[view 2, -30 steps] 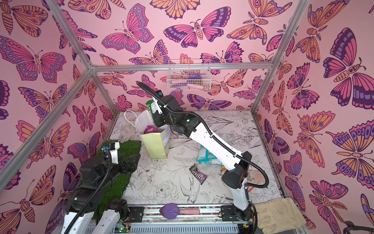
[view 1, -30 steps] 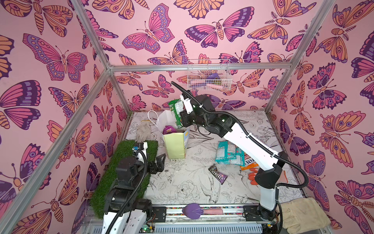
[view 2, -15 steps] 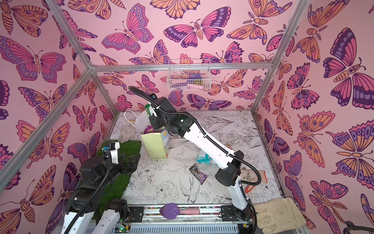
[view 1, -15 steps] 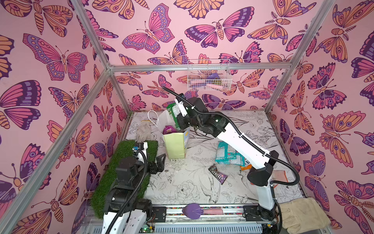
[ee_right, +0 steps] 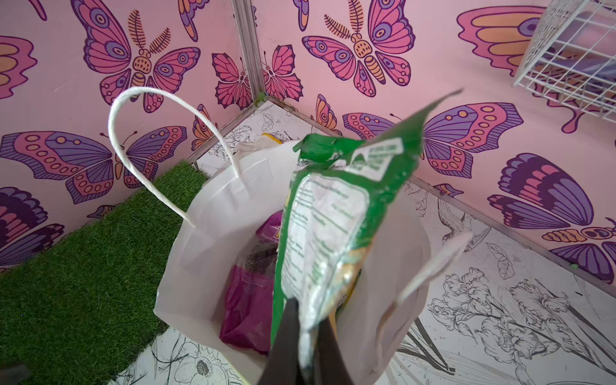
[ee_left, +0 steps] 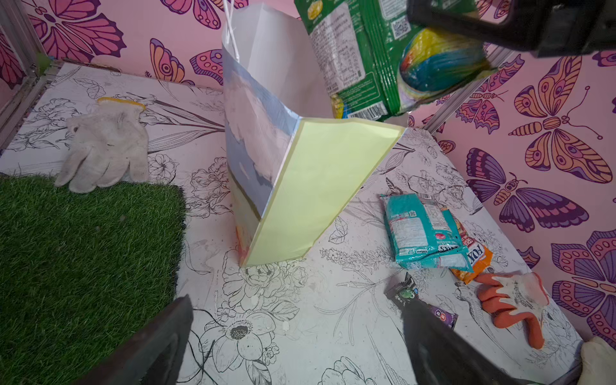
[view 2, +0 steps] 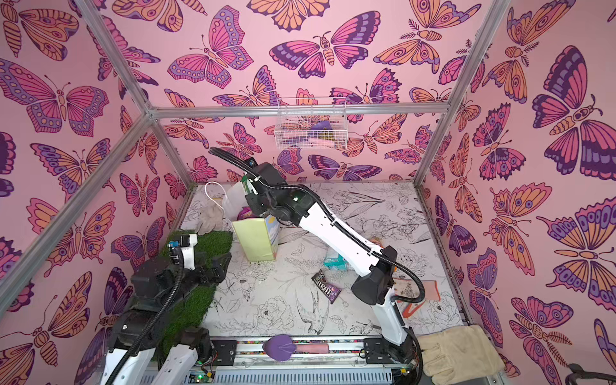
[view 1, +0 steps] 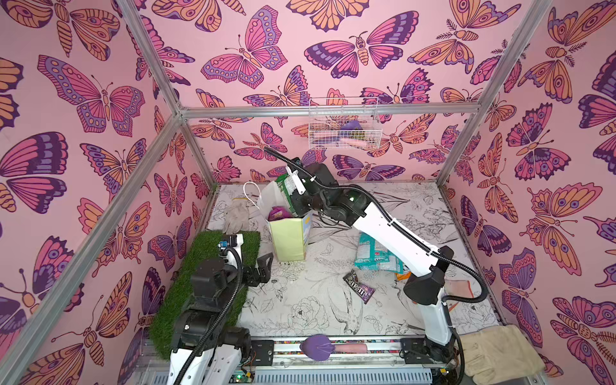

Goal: Place the snacks into the paper bag

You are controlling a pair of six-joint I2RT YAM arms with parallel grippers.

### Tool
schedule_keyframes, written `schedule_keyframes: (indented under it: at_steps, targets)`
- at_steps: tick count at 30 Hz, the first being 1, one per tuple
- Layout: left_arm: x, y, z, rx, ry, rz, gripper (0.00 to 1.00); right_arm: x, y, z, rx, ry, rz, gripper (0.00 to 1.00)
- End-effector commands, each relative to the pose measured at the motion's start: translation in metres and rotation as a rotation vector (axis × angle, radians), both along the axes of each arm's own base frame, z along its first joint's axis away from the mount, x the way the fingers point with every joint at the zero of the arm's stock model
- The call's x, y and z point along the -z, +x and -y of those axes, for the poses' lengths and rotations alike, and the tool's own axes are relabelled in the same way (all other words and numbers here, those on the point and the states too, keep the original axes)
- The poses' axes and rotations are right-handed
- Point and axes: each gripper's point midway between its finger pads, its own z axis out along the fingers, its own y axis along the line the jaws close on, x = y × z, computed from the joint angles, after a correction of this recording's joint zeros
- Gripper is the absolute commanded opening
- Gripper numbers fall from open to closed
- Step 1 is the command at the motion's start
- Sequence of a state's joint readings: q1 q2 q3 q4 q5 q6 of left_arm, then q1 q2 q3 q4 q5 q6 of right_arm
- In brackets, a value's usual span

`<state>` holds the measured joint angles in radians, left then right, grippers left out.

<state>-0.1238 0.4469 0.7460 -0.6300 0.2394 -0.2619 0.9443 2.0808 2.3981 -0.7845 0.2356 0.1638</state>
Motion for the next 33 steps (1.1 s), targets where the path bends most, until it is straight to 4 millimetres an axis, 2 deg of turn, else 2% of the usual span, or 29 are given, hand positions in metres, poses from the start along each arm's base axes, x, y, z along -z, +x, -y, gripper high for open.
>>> schedule_keyframes:
  at_steps: [1, 33]
  targets:
    - [0.008, -0.002, 0.001, 0.01, 0.015, -0.018, 1.0, -0.013, 0.001, -0.001, 0.002, 0.003, 0.042, 0.0]
    - [0.008, -0.002, 0.001, 0.012, 0.015, -0.02, 1.0, 0.023, 0.007, -0.012, -0.014, -0.06, 0.001, 0.0]
